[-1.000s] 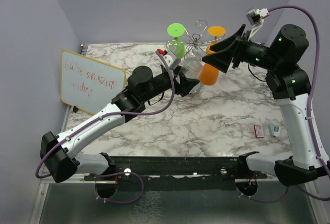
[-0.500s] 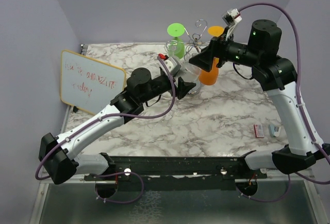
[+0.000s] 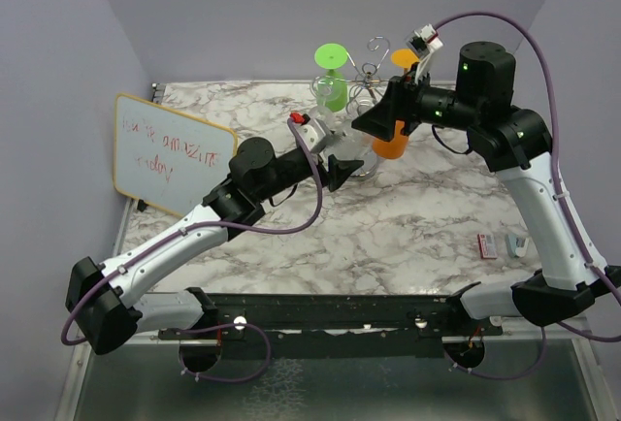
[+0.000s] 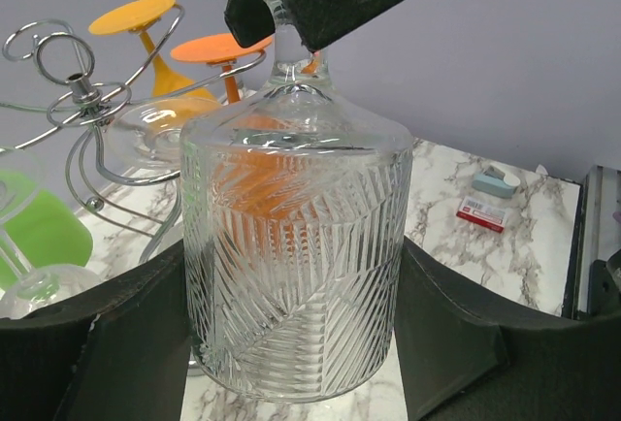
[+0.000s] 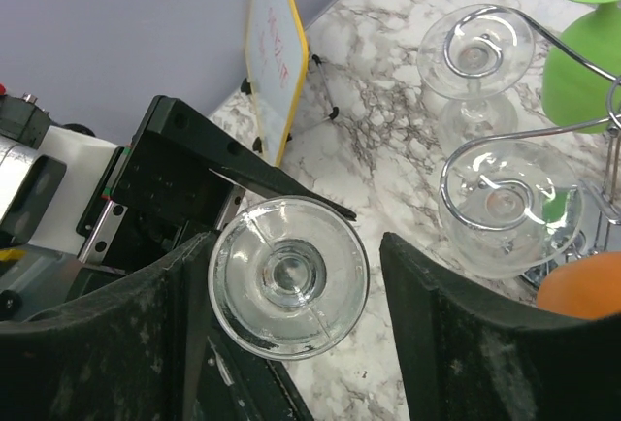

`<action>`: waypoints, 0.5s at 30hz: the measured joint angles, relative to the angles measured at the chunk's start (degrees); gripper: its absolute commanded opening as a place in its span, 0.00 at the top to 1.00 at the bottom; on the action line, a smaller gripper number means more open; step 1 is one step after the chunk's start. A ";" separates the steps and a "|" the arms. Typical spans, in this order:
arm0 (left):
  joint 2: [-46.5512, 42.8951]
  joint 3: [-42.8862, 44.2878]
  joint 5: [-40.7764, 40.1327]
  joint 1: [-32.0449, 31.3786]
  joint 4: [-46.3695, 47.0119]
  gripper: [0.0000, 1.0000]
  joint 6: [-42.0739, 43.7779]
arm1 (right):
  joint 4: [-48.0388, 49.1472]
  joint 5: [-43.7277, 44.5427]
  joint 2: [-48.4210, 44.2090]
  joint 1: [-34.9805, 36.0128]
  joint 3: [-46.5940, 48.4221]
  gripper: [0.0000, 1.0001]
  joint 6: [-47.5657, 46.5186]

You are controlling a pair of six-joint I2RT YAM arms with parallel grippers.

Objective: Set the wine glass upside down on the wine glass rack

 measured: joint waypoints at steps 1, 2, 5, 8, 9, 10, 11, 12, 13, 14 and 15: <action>-0.02 -0.09 0.07 0.00 0.24 1.00 0.22 | 0.00 -0.59 0.00 0.00 0.00 0.39 0.35; -0.09 -0.28 0.20 0.00 0.35 1.00 0.46 | -0.02 -1.29 0.00 0.02 0.00 0.43 0.81; -0.35 -0.63 0.61 0.04 0.70 1.00 1.07 | -0.11 -2.51 0.00 0.02 0.00 0.48 1.42; -0.55 -0.90 0.66 0.04 1.18 1.00 1.51 | -0.20 -3.17 0.00 0.02 0.00 0.55 1.90; -0.59 -1.05 0.68 0.04 1.36 1.00 1.57 | -0.26 -3.19 0.00 0.02 0.00 0.58 1.95; -0.63 -1.18 0.66 0.04 1.53 1.00 1.60 | -0.33 -3.19 0.00 0.02 0.00 0.59 2.01; -0.74 -1.31 0.68 0.04 1.55 1.00 1.60 | -0.50 -3.23 0.00 0.02 0.00 0.58 2.08; -0.83 -1.40 0.68 0.04 1.55 1.00 1.60 | -0.59 -3.26 0.00 0.02 0.02 0.53 2.23; -0.85 -1.49 0.68 0.04 1.62 1.00 1.60 | -0.85 -3.26 0.02 0.02 0.11 0.45 2.27; -0.90 -1.55 0.68 0.04 1.64 1.00 1.57 | -1.20 -3.26 0.13 0.04 0.31 0.36 2.27; -0.92 -1.57 0.68 0.04 1.64 1.00 1.57 | -1.51 -3.23 0.24 0.11 0.55 0.30 2.27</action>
